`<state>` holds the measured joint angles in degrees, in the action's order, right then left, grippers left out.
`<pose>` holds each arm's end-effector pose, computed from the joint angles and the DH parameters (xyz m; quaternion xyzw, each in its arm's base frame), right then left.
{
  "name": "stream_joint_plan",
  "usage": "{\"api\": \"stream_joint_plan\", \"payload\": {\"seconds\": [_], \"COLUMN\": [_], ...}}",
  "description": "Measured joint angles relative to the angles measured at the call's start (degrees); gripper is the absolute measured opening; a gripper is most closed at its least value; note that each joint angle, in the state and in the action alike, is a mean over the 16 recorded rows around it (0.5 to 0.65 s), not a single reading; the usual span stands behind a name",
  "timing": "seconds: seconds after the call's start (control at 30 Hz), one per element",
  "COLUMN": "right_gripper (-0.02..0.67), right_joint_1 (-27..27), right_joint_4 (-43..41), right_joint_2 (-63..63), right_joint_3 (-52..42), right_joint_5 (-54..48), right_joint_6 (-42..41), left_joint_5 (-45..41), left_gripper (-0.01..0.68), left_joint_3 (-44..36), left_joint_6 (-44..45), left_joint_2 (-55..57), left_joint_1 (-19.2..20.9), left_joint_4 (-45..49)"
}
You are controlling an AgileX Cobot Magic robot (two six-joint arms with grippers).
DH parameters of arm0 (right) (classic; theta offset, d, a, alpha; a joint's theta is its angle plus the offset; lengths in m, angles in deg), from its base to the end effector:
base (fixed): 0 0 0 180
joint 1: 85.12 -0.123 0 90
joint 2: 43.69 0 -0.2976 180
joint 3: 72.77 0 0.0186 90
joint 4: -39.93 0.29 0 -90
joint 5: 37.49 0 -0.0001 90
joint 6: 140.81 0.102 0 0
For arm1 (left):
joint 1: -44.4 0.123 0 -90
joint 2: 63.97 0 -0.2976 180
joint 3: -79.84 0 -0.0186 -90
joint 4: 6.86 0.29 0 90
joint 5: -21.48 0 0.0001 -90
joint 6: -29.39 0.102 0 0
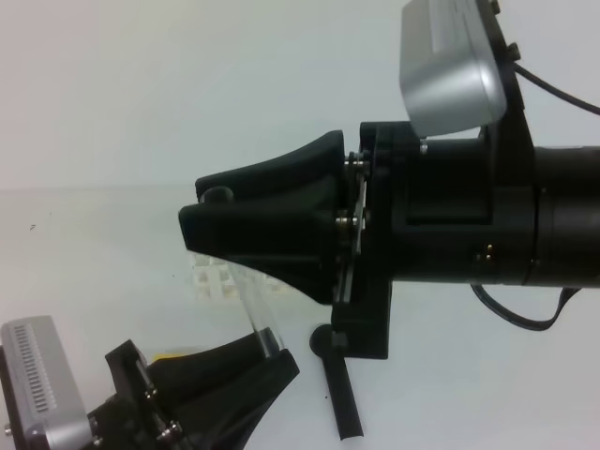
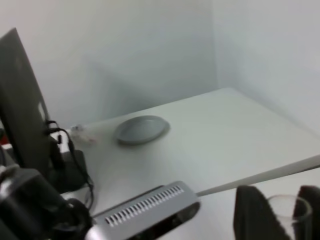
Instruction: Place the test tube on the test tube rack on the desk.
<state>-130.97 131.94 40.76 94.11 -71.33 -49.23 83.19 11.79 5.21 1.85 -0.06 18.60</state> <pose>0.1997 0.2874 0.3903 -0.4358 0.5959 0.4656 0.4881 0.1094 -0.1614 0.2318 0.3160 0.5270 -0.4691 0.6342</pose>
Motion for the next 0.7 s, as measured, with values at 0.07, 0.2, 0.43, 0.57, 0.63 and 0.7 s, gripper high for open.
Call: {"api": "stream_joint_plan", "payload": {"seconds": [0.07, 0.2, 0.43, 0.57, 0.63, 0.7], "right_gripper": [0.206, 0.154, 0.129, 0.127, 0.127, 0.127], "right_joint_1": [0.0, 0.0, 0.1, 0.1, 0.1, 0.1], "right_joint_4": [-0.1, -0.2, -0.6, -0.7, -0.8, -0.9], "right_joint_2": [0.0, 0.0, 0.0, 0.0, 0.0, -0.1], "right_joint_3": [0.0, 0.0, 0.0, 0.0, 0.0, 0.0], "right_joint_5": [0.2, 0.7, 0.6, 0.4, 0.5, 0.8], "right_joint_6": [-0.7, -1.8, -3.1, -3.2, -3.2, -3.3], "left_joint_5": [0.0, 0.1, 0.1, 0.0, -0.3, -0.9], "left_gripper": [0.108, 0.109, 0.148, 0.200, 0.228, 0.255], "left_joint_3": [0.0, 0.0, 0.0, 0.0, 0.0, 0.0], "left_joint_6": [-0.1, -0.2, -0.5, -0.5, -0.5, -0.4], "left_joint_2": [0.0, 0.0, 0.0, 0.0, -0.1, -0.4], "left_joint_1": [0.0, -0.1, -0.1, -0.1, -0.1, -0.1], "left_joint_4": [0.0, 0.0, -0.1, -0.5, -0.6, -0.8]}}
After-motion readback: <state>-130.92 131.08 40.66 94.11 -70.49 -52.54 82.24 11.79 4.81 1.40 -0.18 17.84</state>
